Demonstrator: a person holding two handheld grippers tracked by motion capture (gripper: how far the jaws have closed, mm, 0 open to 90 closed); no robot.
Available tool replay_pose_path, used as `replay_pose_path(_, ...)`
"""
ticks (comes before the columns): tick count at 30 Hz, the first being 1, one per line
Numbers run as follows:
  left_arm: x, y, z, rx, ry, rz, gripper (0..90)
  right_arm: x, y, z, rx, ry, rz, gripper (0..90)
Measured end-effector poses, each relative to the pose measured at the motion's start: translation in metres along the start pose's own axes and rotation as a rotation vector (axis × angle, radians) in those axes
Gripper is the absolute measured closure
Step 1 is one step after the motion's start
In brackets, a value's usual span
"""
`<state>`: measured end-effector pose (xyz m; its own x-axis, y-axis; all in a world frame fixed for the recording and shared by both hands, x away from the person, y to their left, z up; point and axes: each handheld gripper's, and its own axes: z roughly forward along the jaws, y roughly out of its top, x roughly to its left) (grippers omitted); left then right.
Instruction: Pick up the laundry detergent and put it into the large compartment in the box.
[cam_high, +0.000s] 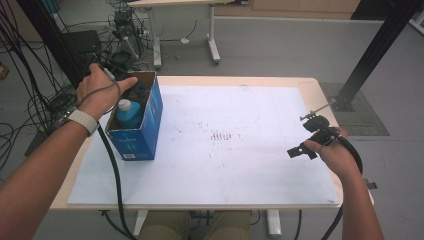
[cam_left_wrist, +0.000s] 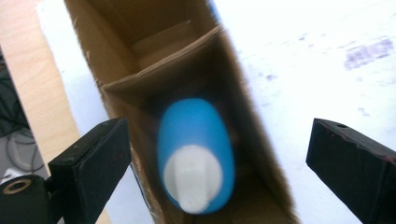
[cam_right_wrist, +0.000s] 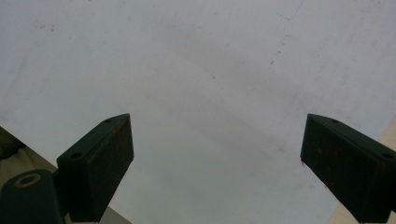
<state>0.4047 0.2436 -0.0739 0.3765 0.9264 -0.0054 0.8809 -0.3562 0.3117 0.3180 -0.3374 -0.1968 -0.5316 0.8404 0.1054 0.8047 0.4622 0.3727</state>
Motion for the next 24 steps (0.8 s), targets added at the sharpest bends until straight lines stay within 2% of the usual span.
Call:
replay_pose_path(5, -0.002, 0.006, -0.029, -0.020, -0.041, 0.066, 6.8, 0.003, -0.002, -0.007, -0.022, -0.009, -0.008, 9.8)
replay_pose_path(8, -0.010, 0.007, -0.048, -0.047, -0.049, 0.126, 6.9, 0.004, -0.002, -0.009, -0.021, -0.012, -0.008, 9.8)
replay_pose_path(10, -0.011, 0.006, -0.056, -0.068, -0.071, 0.161, 6.9, 0.006, -0.002, -0.011, -0.018, -0.016, -0.004, 9.8)
replay_pose_path(13, -0.019, 0.008, -0.069, -0.079, -0.086, 0.206, 6.9, 0.008, -0.002, -0.012, -0.017, -0.018, -0.003, 9.8)
replay_pose_path(17, -0.026, 0.010, -0.079, -0.077, -0.113, 0.233, 7.1, 0.011, -0.004, -0.014, -0.029, -0.025, -0.008, 9.8)
replay_pose_path(20, -0.031, 0.010, -0.084, -0.087, -0.119, 0.256, 7.1, 0.013, -0.003, -0.016, -0.036, -0.028, -0.011, 9.8)
replay_pose_path(24, -0.030, 0.012, -0.086, -0.106, -0.156, 0.290, 7.3, 0.015, -0.003, -0.019, -0.042, -0.032, -0.016, 9.8)
